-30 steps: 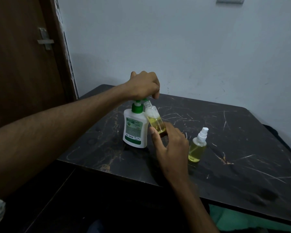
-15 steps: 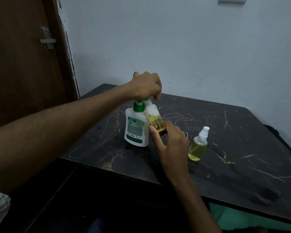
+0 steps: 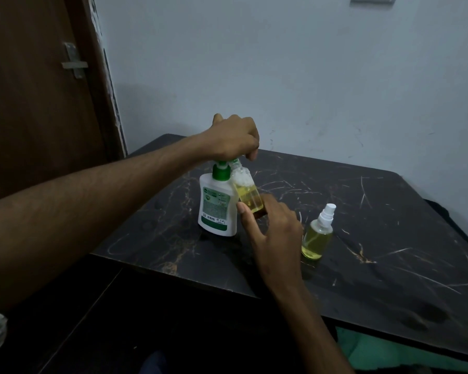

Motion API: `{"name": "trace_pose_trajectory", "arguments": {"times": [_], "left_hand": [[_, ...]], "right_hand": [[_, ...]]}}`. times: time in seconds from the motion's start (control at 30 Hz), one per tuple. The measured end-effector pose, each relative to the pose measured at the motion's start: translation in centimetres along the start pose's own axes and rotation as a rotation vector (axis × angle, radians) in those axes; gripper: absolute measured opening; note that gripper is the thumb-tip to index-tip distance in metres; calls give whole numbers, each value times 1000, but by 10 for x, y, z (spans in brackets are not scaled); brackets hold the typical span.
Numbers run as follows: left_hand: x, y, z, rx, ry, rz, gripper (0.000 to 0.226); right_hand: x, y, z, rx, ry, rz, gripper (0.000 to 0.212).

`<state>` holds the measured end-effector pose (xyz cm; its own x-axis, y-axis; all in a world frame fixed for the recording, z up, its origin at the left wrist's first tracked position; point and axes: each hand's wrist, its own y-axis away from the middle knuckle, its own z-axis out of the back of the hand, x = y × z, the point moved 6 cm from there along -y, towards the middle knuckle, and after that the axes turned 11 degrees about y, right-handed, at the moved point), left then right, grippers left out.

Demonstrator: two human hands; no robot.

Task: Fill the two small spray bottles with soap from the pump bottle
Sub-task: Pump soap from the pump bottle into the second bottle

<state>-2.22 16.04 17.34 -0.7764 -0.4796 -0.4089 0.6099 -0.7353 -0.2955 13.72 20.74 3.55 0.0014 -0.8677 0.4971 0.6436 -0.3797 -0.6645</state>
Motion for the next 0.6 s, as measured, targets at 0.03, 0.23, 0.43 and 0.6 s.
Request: {"name": "trace_pose_trajectory", "arguments": {"times": [0.03,0.23,0.43,0.6], "left_hand": [[-1,0,0,1,-3,-6,21],[0,-1,-1,-4,-14,-8,18],[-2,0,1,-15,-10,-9,19],[-1,-1,1,-11,-6,-8,17]], "right_hand": [[0,0,0,1,-3,-2,39],[1,0,2,-18,-6,-6,41],[0,1,3,-21,-20,-8,41],[1,0,3,-31,0,-5,41]]}}
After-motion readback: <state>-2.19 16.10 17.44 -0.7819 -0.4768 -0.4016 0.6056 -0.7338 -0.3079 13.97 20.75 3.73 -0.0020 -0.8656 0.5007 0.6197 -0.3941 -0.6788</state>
